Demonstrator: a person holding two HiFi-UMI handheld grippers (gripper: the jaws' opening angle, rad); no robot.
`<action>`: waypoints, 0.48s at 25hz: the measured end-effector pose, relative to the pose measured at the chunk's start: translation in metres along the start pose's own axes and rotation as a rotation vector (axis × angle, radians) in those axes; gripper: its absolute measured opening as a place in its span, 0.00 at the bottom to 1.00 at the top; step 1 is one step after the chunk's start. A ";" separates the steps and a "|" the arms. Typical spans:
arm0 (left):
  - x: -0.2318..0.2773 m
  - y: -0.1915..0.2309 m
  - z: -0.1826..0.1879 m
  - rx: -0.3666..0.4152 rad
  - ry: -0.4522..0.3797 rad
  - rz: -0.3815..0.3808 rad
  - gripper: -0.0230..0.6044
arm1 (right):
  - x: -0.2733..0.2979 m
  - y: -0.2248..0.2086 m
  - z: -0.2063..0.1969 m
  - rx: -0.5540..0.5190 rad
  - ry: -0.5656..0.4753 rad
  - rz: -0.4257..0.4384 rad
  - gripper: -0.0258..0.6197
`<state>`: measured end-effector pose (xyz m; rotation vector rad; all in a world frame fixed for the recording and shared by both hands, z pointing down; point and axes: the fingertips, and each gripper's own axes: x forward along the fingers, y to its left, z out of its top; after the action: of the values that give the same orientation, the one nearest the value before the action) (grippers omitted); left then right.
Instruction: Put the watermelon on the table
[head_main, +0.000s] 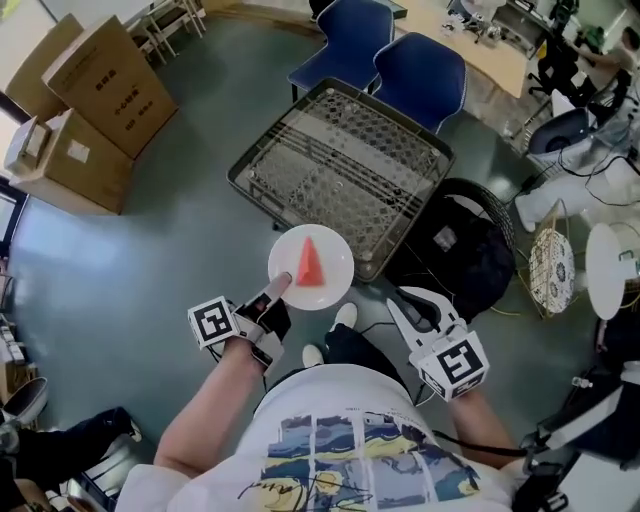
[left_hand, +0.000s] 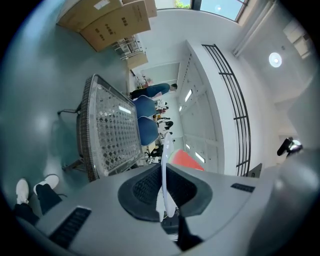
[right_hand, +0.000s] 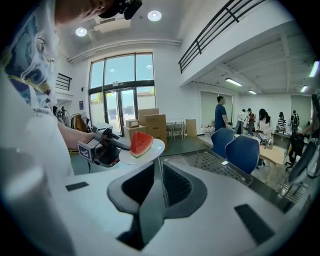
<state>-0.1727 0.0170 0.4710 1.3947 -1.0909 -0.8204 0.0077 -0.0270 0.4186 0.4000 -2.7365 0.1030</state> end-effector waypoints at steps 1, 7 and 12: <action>0.014 0.001 0.009 -0.004 -0.004 -0.003 0.08 | 0.007 -0.014 0.006 -0.003 -0.004 0.002 0.12; 0.100 0.011 0.062 0.040 0.027 0.020 0.08 | 0.036 -0.095 0.030 0.004 -0.041 -0.037 0.12; 0.166 0.047 0.095 0.068 0.072 0.059 0.08 | 0.046 -0.134 0.024 0.029 -0.035 -0.094 0.12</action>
<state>-0.2142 -0.1689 0.5228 1.4312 -1.1081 -0.6911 -0.0033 -0.1704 0.4156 0.5428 -2.7480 0.1122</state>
